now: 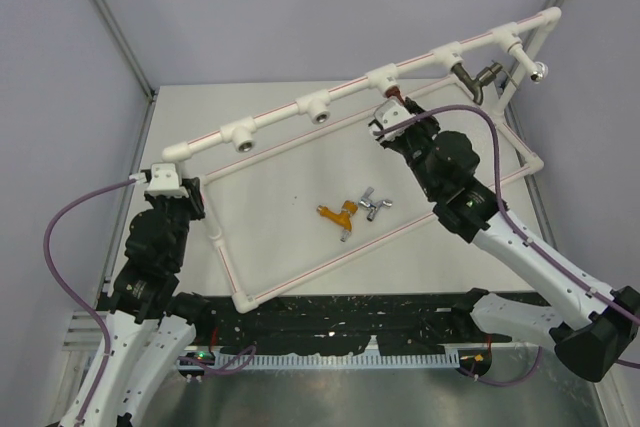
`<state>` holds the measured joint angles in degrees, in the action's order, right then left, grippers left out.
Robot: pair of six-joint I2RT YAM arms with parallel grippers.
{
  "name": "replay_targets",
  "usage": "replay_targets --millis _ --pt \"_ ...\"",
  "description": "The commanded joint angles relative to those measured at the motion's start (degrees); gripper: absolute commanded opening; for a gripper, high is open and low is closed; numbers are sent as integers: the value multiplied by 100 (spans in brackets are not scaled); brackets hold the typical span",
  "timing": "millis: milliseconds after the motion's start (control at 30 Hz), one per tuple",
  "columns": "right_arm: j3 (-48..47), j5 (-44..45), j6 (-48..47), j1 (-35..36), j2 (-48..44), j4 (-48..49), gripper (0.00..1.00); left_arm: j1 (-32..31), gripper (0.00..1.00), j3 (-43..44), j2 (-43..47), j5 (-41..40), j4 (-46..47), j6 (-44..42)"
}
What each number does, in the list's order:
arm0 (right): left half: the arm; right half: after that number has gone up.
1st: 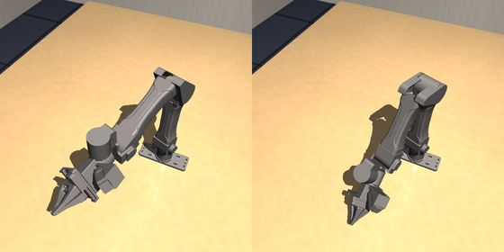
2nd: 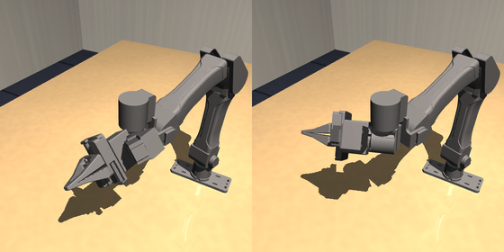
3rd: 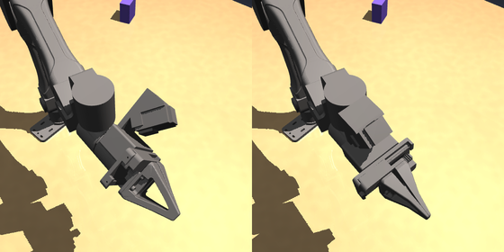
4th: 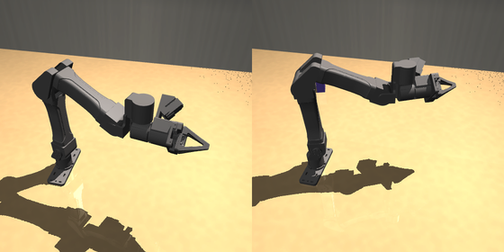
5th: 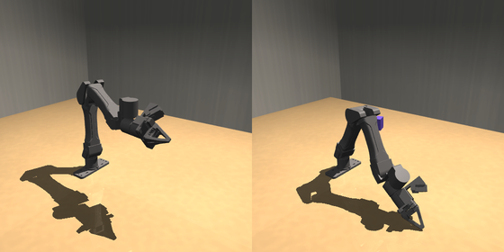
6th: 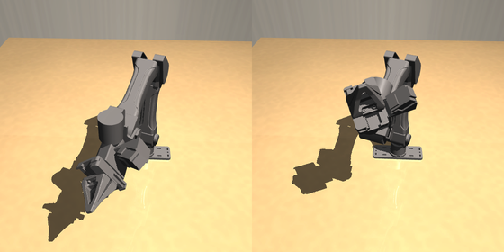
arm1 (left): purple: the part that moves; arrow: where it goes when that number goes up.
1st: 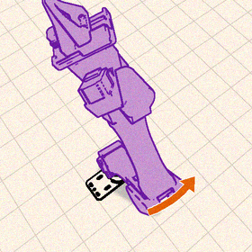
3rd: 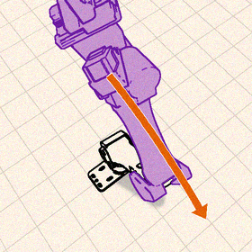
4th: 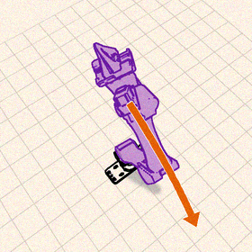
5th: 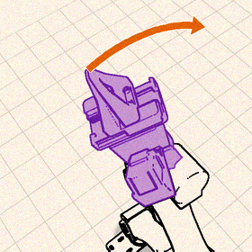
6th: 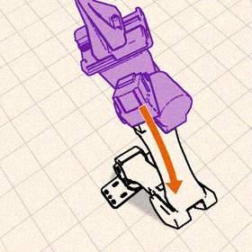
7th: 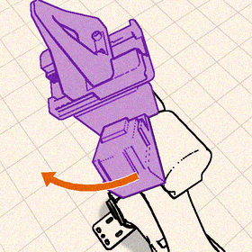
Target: Install the water faucets
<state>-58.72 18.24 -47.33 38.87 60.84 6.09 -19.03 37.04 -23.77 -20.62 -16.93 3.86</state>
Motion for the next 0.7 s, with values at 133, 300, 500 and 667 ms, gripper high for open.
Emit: replay_targets --millis 133,300,500,667 --pt "675 -619 5716 -669 -318 2403 8 -40 0 -47 48 225 -100 -157" --pt "1397 -304 9498 -1179 -266 3828 8 -49 0 -56 65 225 -83 -157" --pt "2013 451 11928 -1242 -28 4918 10 -57 0 -83 109 208 -56 -175" --pt "2251 778 11592 -1268 -291 4937 45 -40 0 -91 171 155 -30 -175"
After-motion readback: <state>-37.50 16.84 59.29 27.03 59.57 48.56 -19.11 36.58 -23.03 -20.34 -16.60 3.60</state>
